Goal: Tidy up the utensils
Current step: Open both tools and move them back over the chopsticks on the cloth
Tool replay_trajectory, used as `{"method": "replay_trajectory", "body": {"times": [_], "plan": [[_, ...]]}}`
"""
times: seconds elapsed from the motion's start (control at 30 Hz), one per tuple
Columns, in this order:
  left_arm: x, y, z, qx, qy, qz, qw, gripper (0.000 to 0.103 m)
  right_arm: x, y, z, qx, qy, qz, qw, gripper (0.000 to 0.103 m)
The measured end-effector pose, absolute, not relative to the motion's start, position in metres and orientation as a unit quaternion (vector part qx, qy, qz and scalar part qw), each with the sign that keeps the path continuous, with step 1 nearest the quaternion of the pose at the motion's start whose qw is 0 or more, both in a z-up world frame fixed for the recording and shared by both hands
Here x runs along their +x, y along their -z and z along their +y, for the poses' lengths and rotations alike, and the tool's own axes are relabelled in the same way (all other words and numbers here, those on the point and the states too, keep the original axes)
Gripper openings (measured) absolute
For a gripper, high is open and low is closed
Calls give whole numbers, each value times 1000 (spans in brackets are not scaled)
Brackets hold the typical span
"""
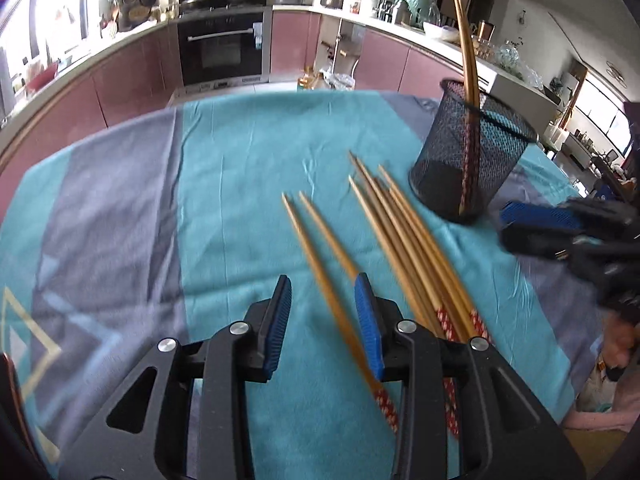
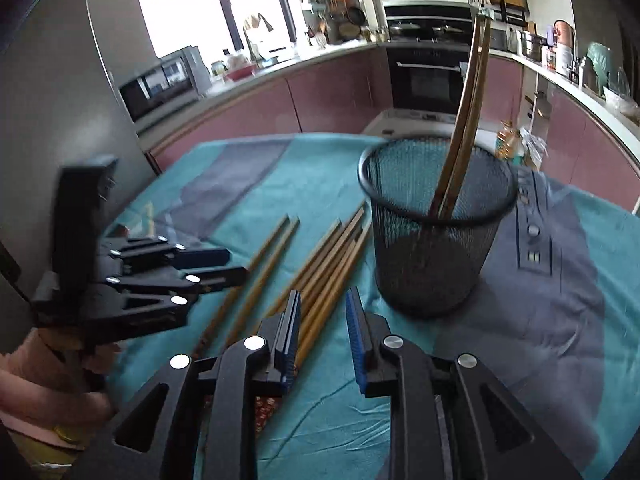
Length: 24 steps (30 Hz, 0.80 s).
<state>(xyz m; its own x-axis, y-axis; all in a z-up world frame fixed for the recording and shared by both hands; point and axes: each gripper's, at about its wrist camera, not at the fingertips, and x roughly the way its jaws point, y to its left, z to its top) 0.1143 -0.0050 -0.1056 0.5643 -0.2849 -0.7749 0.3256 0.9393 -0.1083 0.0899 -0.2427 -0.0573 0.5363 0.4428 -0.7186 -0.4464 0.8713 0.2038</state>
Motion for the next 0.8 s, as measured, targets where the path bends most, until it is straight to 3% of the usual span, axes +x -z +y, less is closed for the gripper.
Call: {"method": "replay_trajectory", "body": {"times": [0.7,0.8], "plan": [[109,115,-15,44,171,440,880,32,97,94,-223,2,-224,450,865,21],[109,116,-15,49,169,441,880,28,97,95,-225,1,-219,453,864,20]]}}
